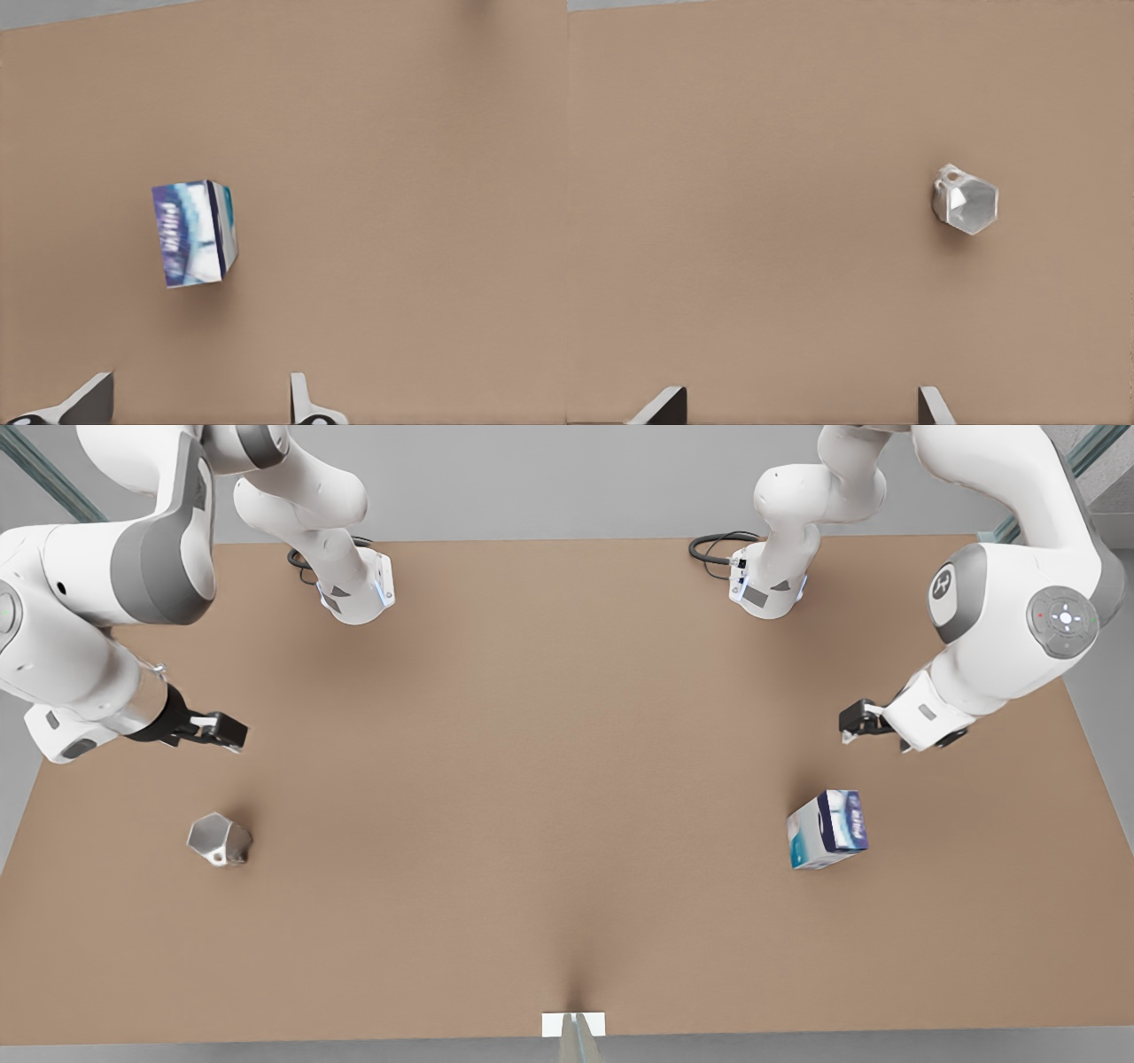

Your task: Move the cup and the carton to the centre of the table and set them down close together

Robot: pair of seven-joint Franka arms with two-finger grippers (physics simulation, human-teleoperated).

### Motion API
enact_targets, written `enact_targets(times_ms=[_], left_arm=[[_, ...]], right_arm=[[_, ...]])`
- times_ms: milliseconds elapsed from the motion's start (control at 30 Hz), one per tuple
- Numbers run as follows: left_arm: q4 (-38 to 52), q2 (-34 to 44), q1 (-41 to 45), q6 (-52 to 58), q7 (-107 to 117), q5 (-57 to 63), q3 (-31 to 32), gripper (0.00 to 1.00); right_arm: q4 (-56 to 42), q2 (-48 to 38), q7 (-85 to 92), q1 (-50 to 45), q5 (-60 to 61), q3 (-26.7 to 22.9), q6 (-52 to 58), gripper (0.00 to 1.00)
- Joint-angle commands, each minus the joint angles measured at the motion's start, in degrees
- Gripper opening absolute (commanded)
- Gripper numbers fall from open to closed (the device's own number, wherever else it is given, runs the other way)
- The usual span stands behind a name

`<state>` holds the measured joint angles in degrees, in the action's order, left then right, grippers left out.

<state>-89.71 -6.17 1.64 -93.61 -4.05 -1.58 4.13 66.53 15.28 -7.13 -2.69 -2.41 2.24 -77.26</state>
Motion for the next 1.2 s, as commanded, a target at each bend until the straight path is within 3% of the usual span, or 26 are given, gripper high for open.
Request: enact_targets(times_ms=[0,133,500,667,800,1167], left_arm=[[-0.21,-0.07,-0.14,-0.08,-0.08,0.08,0.0,1.0],[-0.21,-0.15,-0.14,-0.26,0.01,0.08,0.0,1.0],[-3.19,-0.68,-0.49,-2.63,0.62,0.17,-0.53,1.0],[-4.16,-0.68,-0.49,-2.72,0.71,0.17,-0.53,1.0],[-4.43,-1.3,-0.58,-2.63,0.71,0.17,-0.53,1.0],[-5.48,-1.3,-0.58,-2.54,0.71,0.17,-0.53,1.0]], right_arm=[[0.09,-0.08,0.97,0.06,0.04,-0.13,0.0,1.0],[1.84,0.63,0.97,0.06,0.04,-0.04,-2.11,1.0],[31.02,-1.4,10.37,0.32,1.52,-7.94,-34.8,1.0],[37.35,-0.69,17.32,0.85,7.95,-12.52,-47.81,1.0],[38.58,0.36,17.41,0.67,11.55,-12.43,-52.03,1.0],[40.25,2.91,19.96,0.67,13.75,-13.31,-51.24,1.0]])
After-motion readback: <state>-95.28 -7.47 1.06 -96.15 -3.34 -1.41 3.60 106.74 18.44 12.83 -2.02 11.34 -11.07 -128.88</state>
